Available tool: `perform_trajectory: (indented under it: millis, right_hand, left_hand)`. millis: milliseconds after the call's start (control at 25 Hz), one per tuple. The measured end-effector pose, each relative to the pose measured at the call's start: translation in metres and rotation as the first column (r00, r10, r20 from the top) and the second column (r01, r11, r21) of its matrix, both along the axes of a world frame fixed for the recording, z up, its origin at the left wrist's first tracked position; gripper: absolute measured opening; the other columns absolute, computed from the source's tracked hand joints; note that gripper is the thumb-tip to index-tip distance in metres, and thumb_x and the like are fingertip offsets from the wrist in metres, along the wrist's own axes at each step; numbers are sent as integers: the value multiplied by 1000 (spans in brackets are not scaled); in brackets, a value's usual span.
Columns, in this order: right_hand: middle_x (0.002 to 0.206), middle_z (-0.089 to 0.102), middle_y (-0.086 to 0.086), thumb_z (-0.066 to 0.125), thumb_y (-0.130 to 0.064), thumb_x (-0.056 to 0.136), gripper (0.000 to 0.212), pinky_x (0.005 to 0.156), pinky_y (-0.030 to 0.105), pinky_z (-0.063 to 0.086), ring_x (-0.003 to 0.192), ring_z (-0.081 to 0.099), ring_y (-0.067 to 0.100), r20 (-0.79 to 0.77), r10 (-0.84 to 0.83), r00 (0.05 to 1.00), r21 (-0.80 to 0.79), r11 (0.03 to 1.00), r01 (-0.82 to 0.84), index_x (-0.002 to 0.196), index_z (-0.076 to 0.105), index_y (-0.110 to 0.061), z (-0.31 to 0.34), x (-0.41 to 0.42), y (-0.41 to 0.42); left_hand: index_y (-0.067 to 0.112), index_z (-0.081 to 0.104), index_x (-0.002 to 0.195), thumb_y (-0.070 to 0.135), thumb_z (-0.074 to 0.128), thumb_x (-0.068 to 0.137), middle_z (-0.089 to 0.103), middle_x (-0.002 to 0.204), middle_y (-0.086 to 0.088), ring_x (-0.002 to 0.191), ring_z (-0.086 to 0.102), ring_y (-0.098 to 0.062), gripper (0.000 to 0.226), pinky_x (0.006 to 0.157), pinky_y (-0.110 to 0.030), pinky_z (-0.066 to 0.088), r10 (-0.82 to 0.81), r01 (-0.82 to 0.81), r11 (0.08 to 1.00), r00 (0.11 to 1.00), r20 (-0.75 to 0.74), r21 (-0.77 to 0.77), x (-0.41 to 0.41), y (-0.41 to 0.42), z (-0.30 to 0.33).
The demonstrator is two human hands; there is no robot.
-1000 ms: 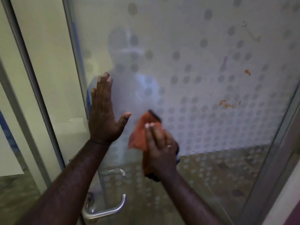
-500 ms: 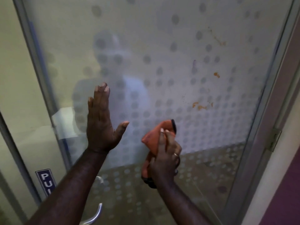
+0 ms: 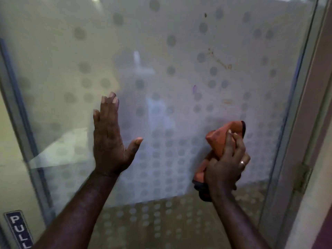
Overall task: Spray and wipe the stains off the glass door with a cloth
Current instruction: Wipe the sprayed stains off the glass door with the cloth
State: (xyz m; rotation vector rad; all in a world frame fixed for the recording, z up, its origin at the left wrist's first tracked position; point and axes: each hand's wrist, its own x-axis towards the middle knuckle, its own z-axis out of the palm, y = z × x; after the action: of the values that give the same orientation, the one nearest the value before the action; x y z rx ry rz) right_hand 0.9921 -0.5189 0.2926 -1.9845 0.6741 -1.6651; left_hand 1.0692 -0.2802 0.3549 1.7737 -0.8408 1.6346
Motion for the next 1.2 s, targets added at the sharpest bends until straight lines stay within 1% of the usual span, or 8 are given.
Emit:
perform_trajectory:
  millis: [200, 280, 440, 600, 800, 880, 1040, 1200]
  right_hand:
    - [144, 37, 3, 71, -9, 66, 80, 91, 52, 44, 112, 40, 36, -36, 174, 984, -524, 835, -167, 140, 43, -16, 18, 18, 68]
    - [144, 34, 3, 69, -15, 73, 73, 89, 50, 43, 112, 40, 36, -15, 157, 987, -598, 790, -135, 141, 44, -16, 54, 22, 50]
    - [146, 37, 1, 45, -15, 67, 76, 91, 47, 41, 115, 38, 34, 74, 56, 996, -305, 952, -31, 142, 42, -26, 91, 13, -40]
    - [147, 39, 2, 57, 4, 62, 83, 94, 40, 35, 114, 42, 40, 135, 25, 991, -48, 999, -19, 139, 46, -25, 64, 6, -55]
    - [139, 52, 6, 78, -5, 56, 84, 82, 46, 49, 102, 44, 35, 0, 201, 980, -539, 825, -170, 135, 53, -18, 57, 16, 39]
    - [140, 51, 4, 81, -12, 63, 80, 82, 45, 49, 105, 42, 34, 8, 236, 972, -605, 775, -183, 137, 51, -17, 92, 22, 42]
    - [146, 41, -3, 63, -6, 67, 79, 87, 44, 45, 108, 39, 32, 85, 130, 988, -420, 904, -82, 140, 45, -27, 154, 17, -24]
    - [147, 36, -2, 55, -2, 67, 78, 90, 51, 45, 110, 37, 34, 142, 55, 988, -112, 993, -39, 141, 43, -26, 138, 7, -60]
  left_hand:
    - [4, 15, 152, 64, 30, 94, 25, 157, -18, 152, 8, -19, 84, 123, -39, 2, 72, -72, 997, 997, 6, 16, 1, -6, 2]
    - [5, 15, 152, 65, 29, 94, 23, 158, -13, 152, 8, -19, 84, 123, -38, 2, 73, -73, 997, 997, -2, 14, 1, -7, 2]
    - [10, 12, 155, 65, 29, 94, 15, 163, 1, 153, 9, -21, 83, 123, -39, 3, 93, -93, 996, 996, 18, 12, 4, -6, 1]
    - [15, 8, 156, 64, 29, 94, 8, 165, 9, 153, 10, -22, 82, 123, -39, 4, 114, -114, 993, 993, 33, 15, 5, -8, 1]
    - [18, 8, 156, 65, 29, 94, 9, 164, 10, 153, 10, -20, 80, 123, -39, 4, 107, -107, 994, 994, 16, 10, 6, -9, 2]
    - [20, 8, 156, 65, 29, 94, 10, 165, 10, 153, 10, -21, 80, 124, -38, 4, 106, -106, 994, 994, 10, 9, 6, -8, 0]
    - [20, 8, 156, 65, 30, 93, 10, 165, 10, 153, 10, -20, 80, 124, -37, 4, 109, -109, 994, 994, 5, 15, 5, -9, 1]
    - [20, 6, 156, 65, 28, 93, 9, 165, 11, 153, 9, -18, 80, 124, -36, 3, 124, -124, 992, 992, -2, 24, 4, -10, 2]
